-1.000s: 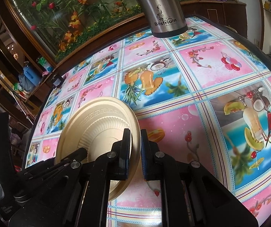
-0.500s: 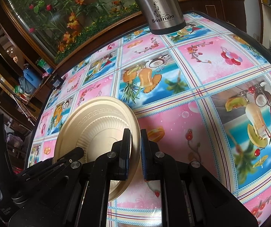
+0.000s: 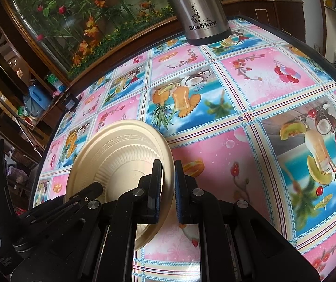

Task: Organize plates and bowls
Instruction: 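Hold the beige bowl up with both grippers above the table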

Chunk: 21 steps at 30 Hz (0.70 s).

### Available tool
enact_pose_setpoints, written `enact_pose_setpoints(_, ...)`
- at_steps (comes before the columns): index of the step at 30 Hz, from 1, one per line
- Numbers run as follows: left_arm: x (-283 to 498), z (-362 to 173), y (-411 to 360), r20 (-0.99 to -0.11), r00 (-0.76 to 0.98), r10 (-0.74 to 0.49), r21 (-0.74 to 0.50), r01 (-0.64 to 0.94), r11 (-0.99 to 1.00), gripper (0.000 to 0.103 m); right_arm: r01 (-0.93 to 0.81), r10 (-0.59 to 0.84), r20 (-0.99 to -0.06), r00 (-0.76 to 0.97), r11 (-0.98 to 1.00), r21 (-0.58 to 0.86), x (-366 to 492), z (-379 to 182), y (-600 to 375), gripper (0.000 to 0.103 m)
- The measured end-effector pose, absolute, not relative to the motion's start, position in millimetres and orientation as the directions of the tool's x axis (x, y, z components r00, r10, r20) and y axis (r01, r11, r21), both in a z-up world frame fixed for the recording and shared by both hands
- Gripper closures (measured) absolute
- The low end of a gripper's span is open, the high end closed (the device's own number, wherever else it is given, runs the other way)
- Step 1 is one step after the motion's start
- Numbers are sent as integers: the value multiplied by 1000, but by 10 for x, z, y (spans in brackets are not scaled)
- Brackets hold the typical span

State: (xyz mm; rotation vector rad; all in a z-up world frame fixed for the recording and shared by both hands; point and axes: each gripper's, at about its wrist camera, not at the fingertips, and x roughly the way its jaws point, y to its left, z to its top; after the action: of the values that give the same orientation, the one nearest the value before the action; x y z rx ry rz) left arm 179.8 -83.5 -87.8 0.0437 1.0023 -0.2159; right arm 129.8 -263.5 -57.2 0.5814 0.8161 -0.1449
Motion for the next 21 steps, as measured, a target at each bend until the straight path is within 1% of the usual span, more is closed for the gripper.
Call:
enact_pose_setpoints(6, 1799, -879, -837, -839, 521, -158, -60, 200, 978, 76, 339, 96, -721, 686, 835, 434, 1295, -575, -2633, 94)
enact_pose_setpoints(17, 1788, -866, -837, -830, 537, -152, -50, 200, 979, 77, 345, 123, -710, 694, 808, 478, 1282, -610, -2665, 94)
enact_pose_setpoints(21, 1780, -867, -812, -829, 535, -163, -67, 194, 979, 77, 348, 122, -707, 697, 804, 482, 1250, -618, -2651, 94)
